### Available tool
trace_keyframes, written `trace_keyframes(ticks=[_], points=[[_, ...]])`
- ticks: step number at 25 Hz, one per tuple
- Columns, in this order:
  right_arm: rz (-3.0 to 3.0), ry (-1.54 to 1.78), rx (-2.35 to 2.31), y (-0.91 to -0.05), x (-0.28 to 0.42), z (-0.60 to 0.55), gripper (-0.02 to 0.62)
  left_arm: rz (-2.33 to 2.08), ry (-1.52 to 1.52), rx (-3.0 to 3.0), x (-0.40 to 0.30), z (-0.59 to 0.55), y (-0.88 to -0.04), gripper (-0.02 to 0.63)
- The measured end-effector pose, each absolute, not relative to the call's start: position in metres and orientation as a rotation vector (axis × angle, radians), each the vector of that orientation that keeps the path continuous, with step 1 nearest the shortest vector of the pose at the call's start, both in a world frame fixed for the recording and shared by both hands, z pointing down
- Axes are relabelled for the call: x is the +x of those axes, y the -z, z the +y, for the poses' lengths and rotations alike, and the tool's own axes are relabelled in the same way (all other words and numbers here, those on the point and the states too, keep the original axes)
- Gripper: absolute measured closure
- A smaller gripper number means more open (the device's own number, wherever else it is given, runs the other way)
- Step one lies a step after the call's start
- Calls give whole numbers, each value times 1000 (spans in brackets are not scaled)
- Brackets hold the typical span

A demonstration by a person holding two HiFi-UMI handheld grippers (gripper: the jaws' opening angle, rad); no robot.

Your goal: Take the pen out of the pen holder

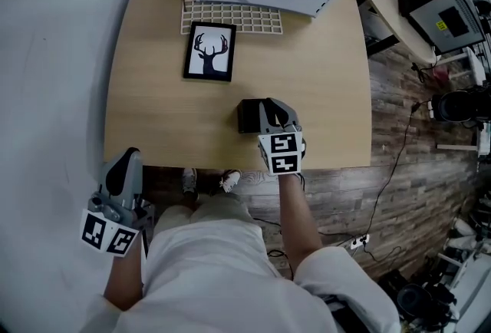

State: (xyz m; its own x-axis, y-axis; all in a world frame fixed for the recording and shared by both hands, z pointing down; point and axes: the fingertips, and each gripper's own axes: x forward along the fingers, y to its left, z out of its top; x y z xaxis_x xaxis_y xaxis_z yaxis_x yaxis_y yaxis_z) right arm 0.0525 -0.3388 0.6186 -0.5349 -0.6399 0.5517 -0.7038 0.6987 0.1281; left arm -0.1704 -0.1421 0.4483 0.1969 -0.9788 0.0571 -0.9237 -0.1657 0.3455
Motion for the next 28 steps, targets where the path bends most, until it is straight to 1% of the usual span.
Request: trace_keyframes(ticks=[3, 10, 17, 28], points=[[-2372, -232, 1069, -616, 54, -338, 552, -1780, 277, 2192, -171, -145, -445, 592], [-2399, -305, 1149, -603, 61, -326, 552, -1723, 304, 2223, -174, -146, -442, 592], [-2419, -328, 1234, -580, 69, -320, 554, -1600, 358, 2346, -151, -160, -426, 592], [-2437, -329, 1281, -557, 78, -298, 554, -1499, 437, 2492, -133, -173, -393, 592]])
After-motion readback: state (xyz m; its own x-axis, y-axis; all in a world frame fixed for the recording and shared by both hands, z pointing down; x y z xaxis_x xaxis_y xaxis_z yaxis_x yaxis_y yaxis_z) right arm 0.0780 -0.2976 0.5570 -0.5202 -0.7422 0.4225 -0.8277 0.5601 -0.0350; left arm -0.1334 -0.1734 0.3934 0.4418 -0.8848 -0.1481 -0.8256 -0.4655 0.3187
